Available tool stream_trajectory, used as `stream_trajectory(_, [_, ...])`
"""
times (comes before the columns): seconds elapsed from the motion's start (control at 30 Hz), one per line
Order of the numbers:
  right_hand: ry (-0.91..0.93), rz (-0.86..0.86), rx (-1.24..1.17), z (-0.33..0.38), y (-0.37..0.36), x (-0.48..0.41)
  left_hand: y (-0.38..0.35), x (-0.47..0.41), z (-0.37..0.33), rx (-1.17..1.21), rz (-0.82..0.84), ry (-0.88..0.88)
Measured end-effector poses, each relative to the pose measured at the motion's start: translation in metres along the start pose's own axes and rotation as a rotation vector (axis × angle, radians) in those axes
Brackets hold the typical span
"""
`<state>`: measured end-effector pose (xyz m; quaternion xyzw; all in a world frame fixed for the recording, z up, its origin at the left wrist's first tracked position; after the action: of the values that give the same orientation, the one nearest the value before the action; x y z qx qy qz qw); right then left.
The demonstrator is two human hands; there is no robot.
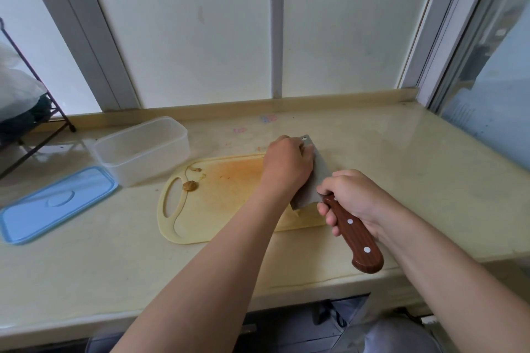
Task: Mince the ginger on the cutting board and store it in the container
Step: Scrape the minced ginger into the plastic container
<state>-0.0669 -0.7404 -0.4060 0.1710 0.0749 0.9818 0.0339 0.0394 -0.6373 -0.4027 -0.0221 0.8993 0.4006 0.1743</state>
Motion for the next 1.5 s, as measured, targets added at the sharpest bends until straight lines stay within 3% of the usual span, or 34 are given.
stream_trajectory(0.5, [-0.025,0.068,-0.051,0.019,-0.076,-0.002,0.057,-0.003,0.056,-0.08,-0.025,0.079])
stream_trajectory(1.07, [0.024,0.233,-0.172,0.098,-0.246,-0.032,0.21,-0.043,0.169,-0.161,-0.117,0.165])
stream_trajectory(1.5, [0.005,0.217,-0.068,0.101,-0.241,-0.05,0.214,-0.067,0.227,-0.081,-0.104,0.328])
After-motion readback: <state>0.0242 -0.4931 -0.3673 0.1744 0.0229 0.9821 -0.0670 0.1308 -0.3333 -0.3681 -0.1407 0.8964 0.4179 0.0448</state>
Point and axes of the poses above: each hand's wrist, its own x-axis away from the middle knuckle, its own y-axis out of the back of the hand, z = x × y, the point moved 5 cm from there along -x, towards the middle knuckle, and after that the axes turned 3 degrees about y, right-handed, at the moved point
